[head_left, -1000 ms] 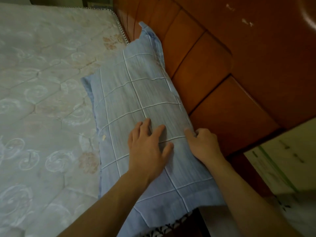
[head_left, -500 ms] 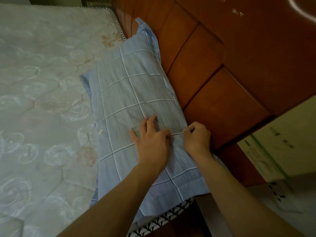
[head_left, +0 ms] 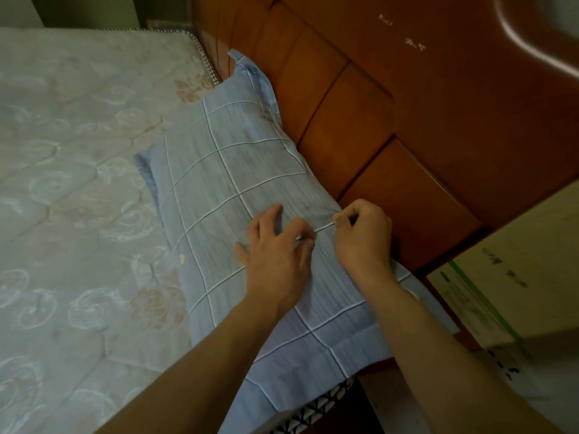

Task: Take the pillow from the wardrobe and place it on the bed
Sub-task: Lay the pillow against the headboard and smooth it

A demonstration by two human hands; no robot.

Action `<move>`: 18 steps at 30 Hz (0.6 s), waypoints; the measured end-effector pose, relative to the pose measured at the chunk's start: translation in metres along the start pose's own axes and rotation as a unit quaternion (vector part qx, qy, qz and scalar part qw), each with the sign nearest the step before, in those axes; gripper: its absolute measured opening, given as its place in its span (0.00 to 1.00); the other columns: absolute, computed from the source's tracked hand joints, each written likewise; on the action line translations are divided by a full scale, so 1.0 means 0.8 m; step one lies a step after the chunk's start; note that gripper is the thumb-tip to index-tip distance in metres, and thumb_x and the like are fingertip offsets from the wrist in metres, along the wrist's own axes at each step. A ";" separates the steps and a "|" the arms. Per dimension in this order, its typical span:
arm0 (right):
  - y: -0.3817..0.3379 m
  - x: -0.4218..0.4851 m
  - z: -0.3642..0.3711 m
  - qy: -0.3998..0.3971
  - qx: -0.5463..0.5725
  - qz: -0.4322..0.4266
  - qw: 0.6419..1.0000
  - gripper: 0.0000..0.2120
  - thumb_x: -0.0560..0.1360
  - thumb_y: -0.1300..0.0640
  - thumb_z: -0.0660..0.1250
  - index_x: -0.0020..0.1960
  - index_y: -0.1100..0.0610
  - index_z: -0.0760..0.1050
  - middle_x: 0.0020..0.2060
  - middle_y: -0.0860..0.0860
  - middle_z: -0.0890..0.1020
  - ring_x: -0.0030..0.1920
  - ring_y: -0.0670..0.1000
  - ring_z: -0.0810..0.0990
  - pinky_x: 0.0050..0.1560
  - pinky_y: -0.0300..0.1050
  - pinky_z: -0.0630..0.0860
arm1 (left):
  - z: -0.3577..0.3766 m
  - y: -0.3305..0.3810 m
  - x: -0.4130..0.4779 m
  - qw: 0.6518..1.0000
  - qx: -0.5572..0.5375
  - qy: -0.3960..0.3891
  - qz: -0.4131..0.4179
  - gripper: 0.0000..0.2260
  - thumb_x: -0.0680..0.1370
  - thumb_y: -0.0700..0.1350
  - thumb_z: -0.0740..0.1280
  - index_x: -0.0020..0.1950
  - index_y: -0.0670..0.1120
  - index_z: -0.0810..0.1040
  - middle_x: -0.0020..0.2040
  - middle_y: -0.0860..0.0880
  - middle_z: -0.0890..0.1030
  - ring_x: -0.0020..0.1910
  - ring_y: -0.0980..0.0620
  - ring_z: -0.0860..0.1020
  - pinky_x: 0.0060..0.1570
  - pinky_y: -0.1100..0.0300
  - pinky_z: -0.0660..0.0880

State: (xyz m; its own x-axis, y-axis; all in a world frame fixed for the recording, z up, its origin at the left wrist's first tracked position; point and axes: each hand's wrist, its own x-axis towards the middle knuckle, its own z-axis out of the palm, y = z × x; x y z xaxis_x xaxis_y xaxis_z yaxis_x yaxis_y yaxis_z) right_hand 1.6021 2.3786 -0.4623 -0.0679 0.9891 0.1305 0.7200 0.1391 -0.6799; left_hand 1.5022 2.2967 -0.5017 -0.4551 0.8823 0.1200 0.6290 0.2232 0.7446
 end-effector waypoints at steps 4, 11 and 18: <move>0.006 -0.009 0.007 -0.031 -0.019 0.010 0.999 0.09 0.78 0.59 0.67 0.40 0.57 0.74 0.40 0.52 0.80 0.38 0.45 0.74 0.32 0.33 0.63 | 0.006 -0.013 -0.005 1.000 0.001 -0.019 0.001 0.08 0.80 0.52 0.62 0.58 0.58 0.76 0.78 0.49 0.60 0.77 0.43 0.55 0.67 0.31 0.60; -0.007 0.003 0.011 -0.104 0.020 -0.015 0.994 0.21 0.77 0.54 0.67 0.70 0.52 0.71 0.65 0.53 0.75 0.64 0.53 0.73 0.61 0.46 0.72 | -0.007 -0.015 -0.001 1.000 0.002 -0.008 -0.015 0.29 0.80 0.56 0.60 0.79 0.55 0.56 0.80 0.47 0.55 0.78 0.43 0.55 0.73 0.38 0.58; 0.004 -0.005 0.043 -0.222 -0.117 -0.067 0.966 0.30 0.79 0.37 0.56 0.79 0.40 0.54 0.81 0.49 0.50 0.80 0.54 0.49 0.77 0.58 0.50 | -0.012 -0.031 0.017 0.991 0.100 -0.060 -0.068 0.29 0.79 0.63 0.52 0.79 0.60 0.52 0.82 0.47 0.44 0.80 0.41 0.44 0.73 0.33 0.51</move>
State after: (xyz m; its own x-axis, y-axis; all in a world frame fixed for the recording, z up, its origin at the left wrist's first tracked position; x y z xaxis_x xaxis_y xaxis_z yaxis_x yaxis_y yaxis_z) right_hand 1.5810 2.3771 -0.4898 -0.4240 0.8928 -0.1522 0.8169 0.3045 -0.4899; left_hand 1.4746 2.2989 -0.5121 -0.4732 0.8789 -0.0598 0.6851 0.4098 0.6023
